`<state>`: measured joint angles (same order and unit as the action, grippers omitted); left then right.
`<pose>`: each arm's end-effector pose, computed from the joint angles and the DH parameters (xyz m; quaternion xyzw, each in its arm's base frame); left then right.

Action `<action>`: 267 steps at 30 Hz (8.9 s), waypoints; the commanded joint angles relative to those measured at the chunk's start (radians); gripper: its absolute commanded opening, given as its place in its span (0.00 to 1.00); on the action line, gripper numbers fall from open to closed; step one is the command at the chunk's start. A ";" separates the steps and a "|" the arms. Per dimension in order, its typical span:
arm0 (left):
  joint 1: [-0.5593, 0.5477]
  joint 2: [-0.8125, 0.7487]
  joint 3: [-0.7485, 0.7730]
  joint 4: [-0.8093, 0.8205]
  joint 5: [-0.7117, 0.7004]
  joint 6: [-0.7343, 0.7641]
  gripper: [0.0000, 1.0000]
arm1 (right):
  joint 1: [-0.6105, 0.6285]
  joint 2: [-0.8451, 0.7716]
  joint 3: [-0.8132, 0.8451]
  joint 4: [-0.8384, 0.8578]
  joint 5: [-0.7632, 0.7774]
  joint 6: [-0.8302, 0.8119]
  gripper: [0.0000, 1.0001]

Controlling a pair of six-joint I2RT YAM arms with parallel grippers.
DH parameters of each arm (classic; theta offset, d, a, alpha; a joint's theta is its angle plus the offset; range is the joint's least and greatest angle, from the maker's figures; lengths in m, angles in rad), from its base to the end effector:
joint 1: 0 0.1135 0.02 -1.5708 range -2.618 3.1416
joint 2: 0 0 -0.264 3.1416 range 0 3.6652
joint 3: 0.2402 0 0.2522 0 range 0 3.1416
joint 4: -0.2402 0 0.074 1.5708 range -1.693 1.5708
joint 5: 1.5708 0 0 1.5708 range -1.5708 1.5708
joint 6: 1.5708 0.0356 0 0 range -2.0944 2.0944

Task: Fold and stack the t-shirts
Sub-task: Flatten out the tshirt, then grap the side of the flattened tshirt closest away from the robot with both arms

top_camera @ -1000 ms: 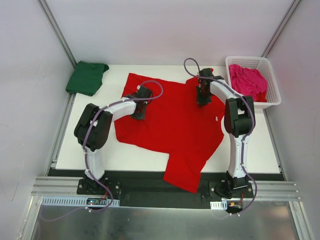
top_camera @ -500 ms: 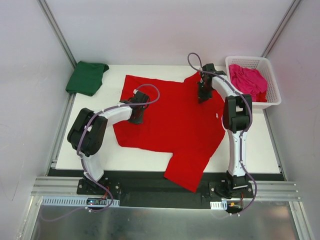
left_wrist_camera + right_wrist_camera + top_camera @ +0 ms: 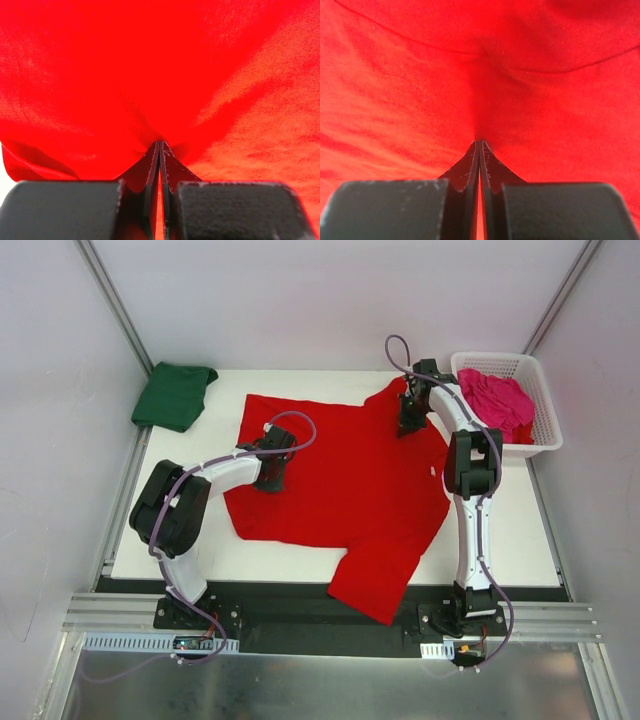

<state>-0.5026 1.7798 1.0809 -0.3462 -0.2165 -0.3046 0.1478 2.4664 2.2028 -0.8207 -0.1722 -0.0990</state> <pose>0.3152 -0.1645 0.1660 0.0670 0.9581 -0.0055 0.2785 0.5225 0.0840 0.1762 -0.1396 0.9571 0.0893 0.2379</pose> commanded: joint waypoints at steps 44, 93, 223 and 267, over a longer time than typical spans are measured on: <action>0.003 0.018 0.039 -0.129 0.046 -0.030 0.00 | 0.122 -0.403 -0.663 0.224 0.036 0.078 0.02; 0.116 -0.134 0.206 -0.158 -0.006 0.013 0.28 | 0.121 -0.518 -0.532 0.166 0.115 0.051 0.23; -0.037 -0.289 -0.142 -0.234 -0.214 -0.070 0.56 | 1.546 -1.376 -1.703 -0.107 0.835 1.820 0.02; -0.080 -0.086 -0.041 -0.234 -0.325 -0.053 0.38 | 1.546 -1.410 -1.726 -0.121 0.835 1.835 0.02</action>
<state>-0.5709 1.6840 1.0103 -0.5594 -0.5091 -0.3737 1.6886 1.0714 0.4763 -0.8955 0.6296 1.7020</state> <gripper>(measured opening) 0.389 0.019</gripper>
